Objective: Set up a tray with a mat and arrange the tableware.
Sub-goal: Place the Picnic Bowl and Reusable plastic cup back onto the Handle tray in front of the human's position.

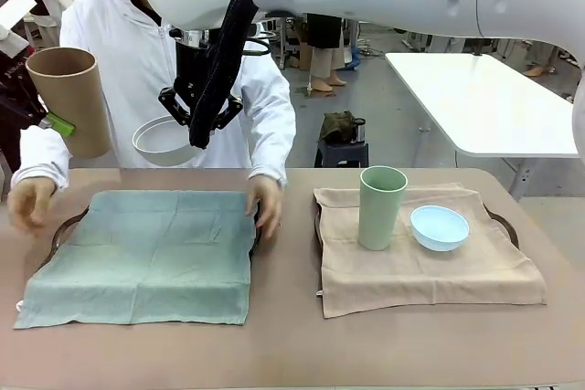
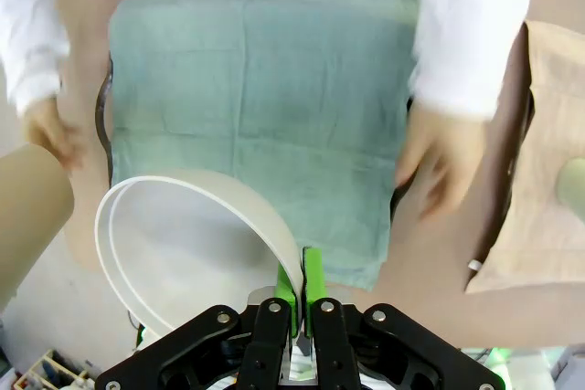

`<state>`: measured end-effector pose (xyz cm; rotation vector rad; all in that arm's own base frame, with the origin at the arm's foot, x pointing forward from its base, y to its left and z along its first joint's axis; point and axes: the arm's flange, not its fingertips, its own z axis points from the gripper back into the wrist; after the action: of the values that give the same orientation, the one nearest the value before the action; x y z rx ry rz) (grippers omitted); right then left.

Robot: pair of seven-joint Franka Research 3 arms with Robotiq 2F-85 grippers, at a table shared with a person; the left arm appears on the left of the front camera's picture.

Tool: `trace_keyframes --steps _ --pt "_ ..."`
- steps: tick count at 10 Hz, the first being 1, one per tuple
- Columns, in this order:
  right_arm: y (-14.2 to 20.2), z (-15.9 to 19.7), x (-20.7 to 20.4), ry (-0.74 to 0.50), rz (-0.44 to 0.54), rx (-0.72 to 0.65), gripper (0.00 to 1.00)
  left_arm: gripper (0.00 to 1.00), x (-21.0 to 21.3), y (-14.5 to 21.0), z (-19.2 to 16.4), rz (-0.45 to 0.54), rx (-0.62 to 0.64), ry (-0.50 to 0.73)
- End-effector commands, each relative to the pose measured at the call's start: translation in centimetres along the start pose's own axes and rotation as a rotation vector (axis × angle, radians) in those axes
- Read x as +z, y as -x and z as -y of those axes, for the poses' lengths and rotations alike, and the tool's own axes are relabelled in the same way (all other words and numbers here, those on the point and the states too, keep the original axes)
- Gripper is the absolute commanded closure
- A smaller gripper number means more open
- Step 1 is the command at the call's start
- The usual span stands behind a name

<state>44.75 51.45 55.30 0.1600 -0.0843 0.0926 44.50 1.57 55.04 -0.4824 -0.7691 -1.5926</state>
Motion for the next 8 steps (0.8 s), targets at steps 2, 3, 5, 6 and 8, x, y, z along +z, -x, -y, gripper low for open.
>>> trace_keyframes --steps 2,3,5,6,8 --pt "-0.11 -0.04 0.02 -0.001 0.001 -0.001 1.0 1.0 0.05 -0.13 -0.01 -0.009 -0.007 -0.003" --pt "-0.11 -0.04 0.02 -0.001 0.001 -0.001 1.0 1.0 0.05 -0.13 -0.01 -0.009 -0.007 -0.003" --pt "-0.11 -0.04 0.02 -0.001 0.001 -0.001 1.0 1.0 0.05 -0.13 -0.01 -0.009 -0.007 -0.003" --pt "-0.11 -0.04 0.02 -0.001 0.001 -0.001 1.0 1.0 0.05 -0.13 -0.01 -0.009 -0.007 -0.003" --pt "-0.11 -0.04 0.02 -0.001 0.001 -0.001 1.0 1.0 0.05 -0.13 -0.01 -0.009 -0.007 -0.003"
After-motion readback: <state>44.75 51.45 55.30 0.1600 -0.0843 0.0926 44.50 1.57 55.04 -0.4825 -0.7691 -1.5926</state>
